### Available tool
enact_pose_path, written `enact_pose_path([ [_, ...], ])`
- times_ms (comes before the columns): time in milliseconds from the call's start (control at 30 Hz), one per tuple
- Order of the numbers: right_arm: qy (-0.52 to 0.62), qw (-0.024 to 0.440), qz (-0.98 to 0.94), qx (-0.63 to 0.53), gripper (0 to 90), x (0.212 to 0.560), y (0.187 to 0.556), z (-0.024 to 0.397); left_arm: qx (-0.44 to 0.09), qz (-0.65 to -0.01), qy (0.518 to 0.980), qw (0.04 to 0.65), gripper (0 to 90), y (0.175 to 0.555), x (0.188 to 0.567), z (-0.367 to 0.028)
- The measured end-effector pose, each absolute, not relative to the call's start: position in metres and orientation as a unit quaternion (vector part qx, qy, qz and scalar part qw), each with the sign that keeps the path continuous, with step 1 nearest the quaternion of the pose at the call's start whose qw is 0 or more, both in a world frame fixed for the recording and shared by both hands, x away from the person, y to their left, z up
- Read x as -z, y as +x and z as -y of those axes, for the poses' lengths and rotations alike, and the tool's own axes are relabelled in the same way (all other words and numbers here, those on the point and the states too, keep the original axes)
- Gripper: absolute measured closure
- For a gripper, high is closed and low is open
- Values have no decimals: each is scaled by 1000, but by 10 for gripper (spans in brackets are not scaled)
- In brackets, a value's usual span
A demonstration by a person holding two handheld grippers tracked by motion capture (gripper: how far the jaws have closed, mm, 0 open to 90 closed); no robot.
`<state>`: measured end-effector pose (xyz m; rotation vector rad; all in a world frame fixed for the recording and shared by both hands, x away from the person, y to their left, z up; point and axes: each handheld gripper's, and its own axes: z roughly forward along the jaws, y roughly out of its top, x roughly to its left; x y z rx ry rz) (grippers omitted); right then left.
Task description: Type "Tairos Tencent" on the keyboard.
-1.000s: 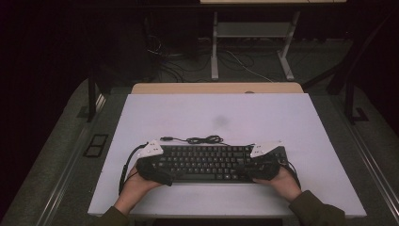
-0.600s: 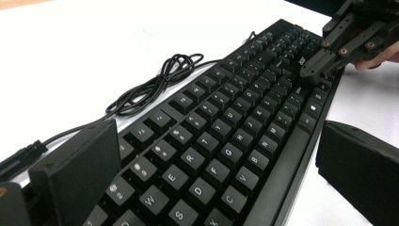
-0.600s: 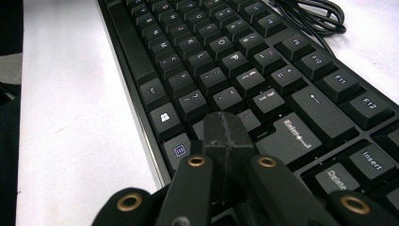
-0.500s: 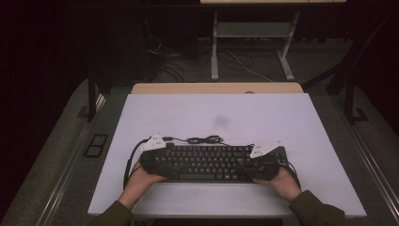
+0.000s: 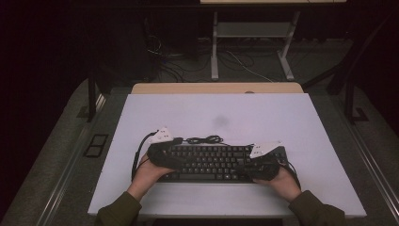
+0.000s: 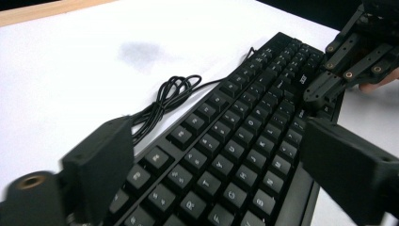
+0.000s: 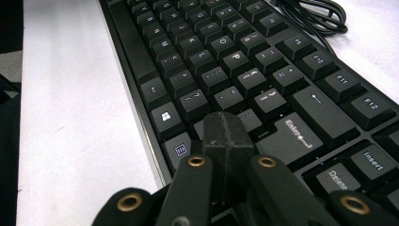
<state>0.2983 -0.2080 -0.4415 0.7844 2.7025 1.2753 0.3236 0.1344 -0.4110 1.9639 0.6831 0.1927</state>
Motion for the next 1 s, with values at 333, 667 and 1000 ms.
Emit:
enact_pose_path([
  [333,256,26,-874,-412,893,441,298,208,-73,-273,825,489,390,325,418,-126],
  [667,256,27,-874,-412,893,441,298,208,-58,-275,840,464,755,325,421,-125],
  [1000,256,27,-874,-412,893,441,298,208,-53,-277,852,442,889,326,423,-122],
])
